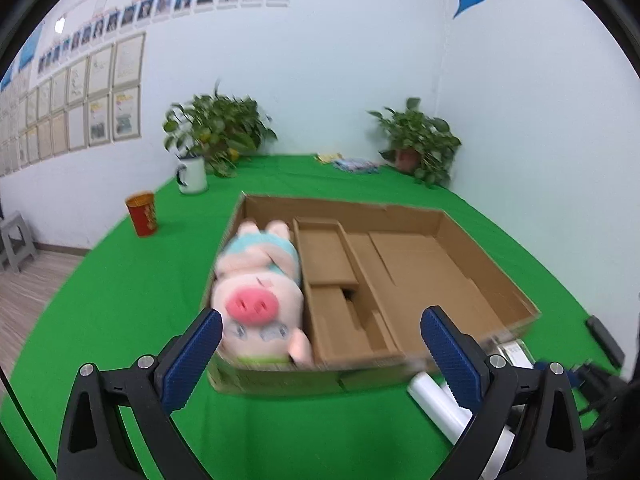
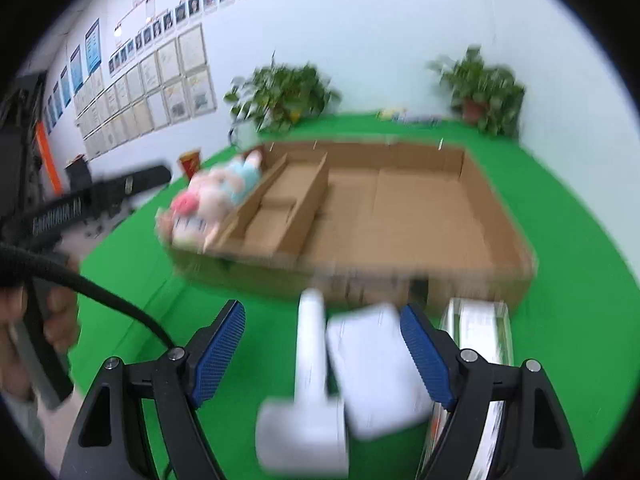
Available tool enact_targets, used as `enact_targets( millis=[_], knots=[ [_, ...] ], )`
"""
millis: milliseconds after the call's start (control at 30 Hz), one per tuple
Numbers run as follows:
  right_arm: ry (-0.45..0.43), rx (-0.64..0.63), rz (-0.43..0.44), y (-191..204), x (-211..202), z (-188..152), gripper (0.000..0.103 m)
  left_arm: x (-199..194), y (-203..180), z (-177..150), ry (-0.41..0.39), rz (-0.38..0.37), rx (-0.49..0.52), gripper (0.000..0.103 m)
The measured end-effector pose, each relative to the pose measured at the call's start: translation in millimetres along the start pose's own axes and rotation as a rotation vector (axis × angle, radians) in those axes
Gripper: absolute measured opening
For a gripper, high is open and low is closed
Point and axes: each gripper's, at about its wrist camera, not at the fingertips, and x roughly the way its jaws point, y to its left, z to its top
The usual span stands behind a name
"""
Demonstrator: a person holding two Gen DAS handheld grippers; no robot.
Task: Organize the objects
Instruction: 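Withdraw the right gripper from the box toward the white hair dryer, then grasp the white hair dryer by its body with the right gripper and lift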
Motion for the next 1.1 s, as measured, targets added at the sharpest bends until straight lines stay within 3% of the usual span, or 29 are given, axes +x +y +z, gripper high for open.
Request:
enact_targets(
  millis=[167,333,367,433,500,600,667,867,1100],
  knots=[
    [0.088,-0.018,0.045,10.5,-2.7,-50.9,0.08,1.5,-2.2,-35.9,0.099,-0.046,-0.022,0.1],
    [0.093,-0.035,0.011,14.5,-0.2,-59.0,0.079,7.1,-7.0,-62.8,0.16,-0.094,-0.028,0.1],
    [0.101,-0.043,0.004,15.2,2.2,-59.4,0.076,7.5,-8.4,-66.1,0.167,-0.106,-0.035,0.1],
    [0.129,-0.063,-0.02,19.6,7.0,-60.7,0.055,9.1,-8.3,-69.8,0.179,-0.127,-0.045,0.1],
    [0.138,-0.069,-0.024,23.7,5.1,-64.8,0.055,11.8,-9.0,-72.2,0.197,-0.151,-0.051,0.1],
    [0.139,-0.047,0.086,34.1,-5.7,-70.1,0.06,17.4,-9.4,-72.8,0.232,-0.202,-0.057,0.1],
    [0.109,-0.035,0.084,39.3,-15.4,-71.9,0.076,25.7,-9.2,-73.7,0.272,-0.244,-0.074,0.1],
    [0.143,0.002,0.072,45.8,-7.8,-77.1,0.076,70.2,-20.6,-78.4,0.43,-0.412,-0.168,0.099],
    [0.13,0.009,-0.001,51.7,-1.6,-74.2,0.073,108.4,-42.2,-87.1,0.556,-0.48,-0.144,0.096]
  ],
)
